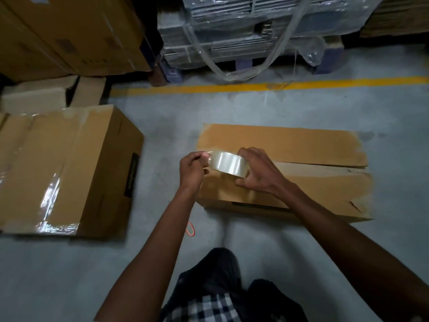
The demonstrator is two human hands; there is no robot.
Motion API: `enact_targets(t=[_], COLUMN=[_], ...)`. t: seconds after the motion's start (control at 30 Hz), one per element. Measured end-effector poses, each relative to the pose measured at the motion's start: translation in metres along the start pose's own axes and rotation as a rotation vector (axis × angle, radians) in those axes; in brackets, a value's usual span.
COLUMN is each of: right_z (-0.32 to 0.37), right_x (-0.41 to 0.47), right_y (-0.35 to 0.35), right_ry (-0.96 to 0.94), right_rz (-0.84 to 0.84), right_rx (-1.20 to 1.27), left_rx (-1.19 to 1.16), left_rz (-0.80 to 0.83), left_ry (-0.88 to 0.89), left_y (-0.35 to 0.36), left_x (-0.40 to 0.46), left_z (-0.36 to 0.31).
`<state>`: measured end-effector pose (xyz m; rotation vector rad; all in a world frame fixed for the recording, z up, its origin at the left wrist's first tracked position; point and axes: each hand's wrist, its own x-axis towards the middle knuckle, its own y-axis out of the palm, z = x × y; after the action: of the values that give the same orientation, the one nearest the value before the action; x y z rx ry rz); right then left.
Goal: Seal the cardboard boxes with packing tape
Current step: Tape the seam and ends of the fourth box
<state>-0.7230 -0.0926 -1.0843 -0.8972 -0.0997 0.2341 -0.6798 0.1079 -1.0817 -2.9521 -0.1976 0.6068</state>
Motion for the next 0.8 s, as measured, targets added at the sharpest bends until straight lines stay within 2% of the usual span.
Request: enact_targets(t=[0.13, 0.33, 0.43, 0.67, 0.8], right_z=[0.004, -0.019, -0.029, -0.044, -0.055], right_x=[0.017, 0.047, 0.059, 0.067, 0.07], right_y=[0.006, -0.006, -0.016, -0.026, -0.021], right_ry=[0.103, 0.183, 0.233, 0.17, 0.16], right_rz=[-0.026, 0.006, 0.011, 0.094, 0.234], right_rx=[0.131, -0.027, -0.088, -0.147, -0.132], left_rx=[-0.122, -0.325, -0.278, -0.297, -0.279], left_rz=[-0.013, -0.167, -0.116, -0.121, -0.184], left_ry=[-0.117, -0.224, -0.282, -0.319, -0.285], left_y=[-0.013, -0.059, -0.073, -0.05, -0.037], left_x=[0.037, 0.108, 0.126, 0.136, 0.134], left_z=[0.014, 0.012, 0.017, 0.049, 0.063])
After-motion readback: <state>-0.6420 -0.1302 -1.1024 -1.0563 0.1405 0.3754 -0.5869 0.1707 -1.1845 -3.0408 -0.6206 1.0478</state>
